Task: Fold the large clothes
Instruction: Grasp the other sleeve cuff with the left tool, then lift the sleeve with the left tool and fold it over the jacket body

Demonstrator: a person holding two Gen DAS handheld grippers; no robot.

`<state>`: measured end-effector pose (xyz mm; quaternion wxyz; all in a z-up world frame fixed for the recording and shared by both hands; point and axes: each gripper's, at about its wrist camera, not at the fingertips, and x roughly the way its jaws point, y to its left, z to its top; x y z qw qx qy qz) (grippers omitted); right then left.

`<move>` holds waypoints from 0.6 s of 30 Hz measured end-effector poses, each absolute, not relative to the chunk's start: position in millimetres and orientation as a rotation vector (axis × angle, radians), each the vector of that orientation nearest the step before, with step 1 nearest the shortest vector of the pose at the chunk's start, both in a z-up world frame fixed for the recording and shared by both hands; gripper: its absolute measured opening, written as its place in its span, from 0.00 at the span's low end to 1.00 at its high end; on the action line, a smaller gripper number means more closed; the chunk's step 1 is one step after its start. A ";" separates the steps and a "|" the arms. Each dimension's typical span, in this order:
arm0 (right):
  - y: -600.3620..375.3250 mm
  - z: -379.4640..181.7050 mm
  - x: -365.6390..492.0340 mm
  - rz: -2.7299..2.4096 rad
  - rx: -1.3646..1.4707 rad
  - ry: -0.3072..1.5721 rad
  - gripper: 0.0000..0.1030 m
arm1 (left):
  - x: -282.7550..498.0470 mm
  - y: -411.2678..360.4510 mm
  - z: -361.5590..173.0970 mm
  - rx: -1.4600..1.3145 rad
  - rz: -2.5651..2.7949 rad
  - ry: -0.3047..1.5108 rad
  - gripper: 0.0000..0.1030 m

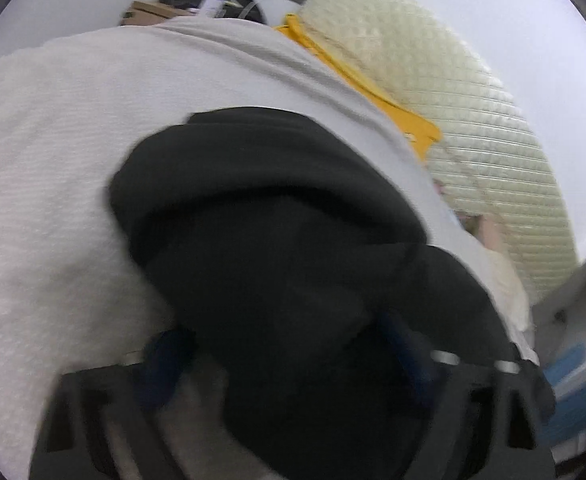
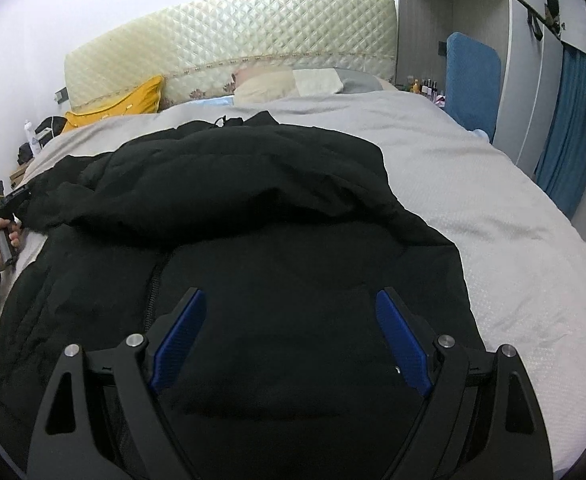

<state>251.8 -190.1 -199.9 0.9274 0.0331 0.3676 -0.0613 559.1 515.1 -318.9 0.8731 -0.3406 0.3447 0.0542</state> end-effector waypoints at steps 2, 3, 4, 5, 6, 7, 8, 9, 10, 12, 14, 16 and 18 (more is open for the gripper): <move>-191.0 -201.1 251.9 -0.126 0.062 0.759 0.84 | 563.1 513.7 -319.3 -0.742 0.066 0.725 0.41; -191.3 -201.3 251.6 -0.127 0.060 0.760 0.84 | 563.5 512.5 -316.5 -0.745 0.057 0.717 0.30; -192.1 -201.3 251.4 -0.128 0.060 0.761 0.84 | 562.1 509.7 -311.5 -0.733 0.059 0.705 0.26; -193.7 -201.1 250.9 -0.128 0.062 0.761 0.84 | 560.1 506.1 -305.5 -0.712 0.067 0.695 0.18; -195.3 -200.6 250.8 -0.128 0.063 0.762 0.84 | 559.0 503.8 -299.9 -0.696 0.076 0.690 0.15; -196.3 -199.9 250.6 -0.128 0.063 0.762 0.84 | 557.2 501.8 -293.5 -0.686 0.089 0.684 0.14; -198.1 -198.2 248.6 -0.126 0.064 0.755 0.84 | 552.9 500.2 -285.9 -0.682 0.102 0.670 0.13; -198.5 -196.5 247.4 -0.126 0.064 0.746 0.84 | 546.5 497.7 -279.0 -0.682 0.112 0.653 0.13; -199.6 -194.7 245.8 -0.124 0.067 0.734 0.84 | 539.4 496.4 -271.0 -0.677 0.124 0.638 0.12; -200.7 -190.0 242.4 -0.105 0.072 0.713 0.84 | 523.9 494.8 -254.4 -0.664 0.144 0.614 0.11; -201.0 -186.4 238.6 -0.092 0.068 0.699 0.84 | 509.6 494.4 -235.3 -0.650 0.153 0.595 0.11; -201.2 -184.9 236.6 -0.082 0.060 0.696 0.84 | 496.1 490.6 -213.7 -0.628 0.160 0.580 0.10; -203.4 -183.8 235.5 -0.067 0.066 0.699 0.84 | 485.5 483.7 -189.1 -0.597 0.165 0.564 0.08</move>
